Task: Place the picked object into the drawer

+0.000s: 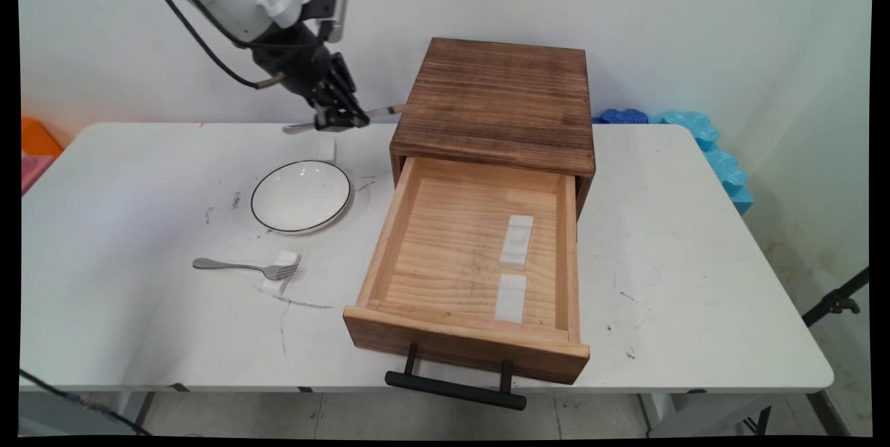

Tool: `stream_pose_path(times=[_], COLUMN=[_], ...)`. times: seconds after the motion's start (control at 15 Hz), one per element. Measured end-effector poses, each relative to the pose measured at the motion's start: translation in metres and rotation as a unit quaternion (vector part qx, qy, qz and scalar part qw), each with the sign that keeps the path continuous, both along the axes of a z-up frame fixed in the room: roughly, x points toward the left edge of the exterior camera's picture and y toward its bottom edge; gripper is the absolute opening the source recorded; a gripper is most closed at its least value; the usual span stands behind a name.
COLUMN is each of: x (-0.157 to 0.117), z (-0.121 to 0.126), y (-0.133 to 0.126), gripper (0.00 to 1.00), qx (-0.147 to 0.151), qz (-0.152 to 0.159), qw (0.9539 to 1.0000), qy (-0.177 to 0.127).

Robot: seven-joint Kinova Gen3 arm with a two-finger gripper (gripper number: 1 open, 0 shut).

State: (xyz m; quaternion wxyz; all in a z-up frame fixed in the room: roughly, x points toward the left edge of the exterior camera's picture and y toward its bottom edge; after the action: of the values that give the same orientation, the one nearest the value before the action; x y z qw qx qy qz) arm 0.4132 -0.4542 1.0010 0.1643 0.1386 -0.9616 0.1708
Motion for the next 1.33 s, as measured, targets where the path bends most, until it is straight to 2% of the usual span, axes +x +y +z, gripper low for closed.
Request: stream_pose_path(times=[0.27, 0.6, 1.0, 1.33], x=[-0.044, -0.095, -0.137, -0.167], z=[0.002, -0.011, -0.033, -0.061], y=[0.014, 0.024, 0.018, 0.005], gripper=[0.0, 0.0, 0.0, 0.0], qx=[0.004, 0.008, 0.002, -0.004], qz=[-0.015, -0.047, -0.086, -0.125], qw=[0.9998, 0.9987, 0.9961, 0.9921], qy=[0.012, 0.02, 0.02, 0.012])
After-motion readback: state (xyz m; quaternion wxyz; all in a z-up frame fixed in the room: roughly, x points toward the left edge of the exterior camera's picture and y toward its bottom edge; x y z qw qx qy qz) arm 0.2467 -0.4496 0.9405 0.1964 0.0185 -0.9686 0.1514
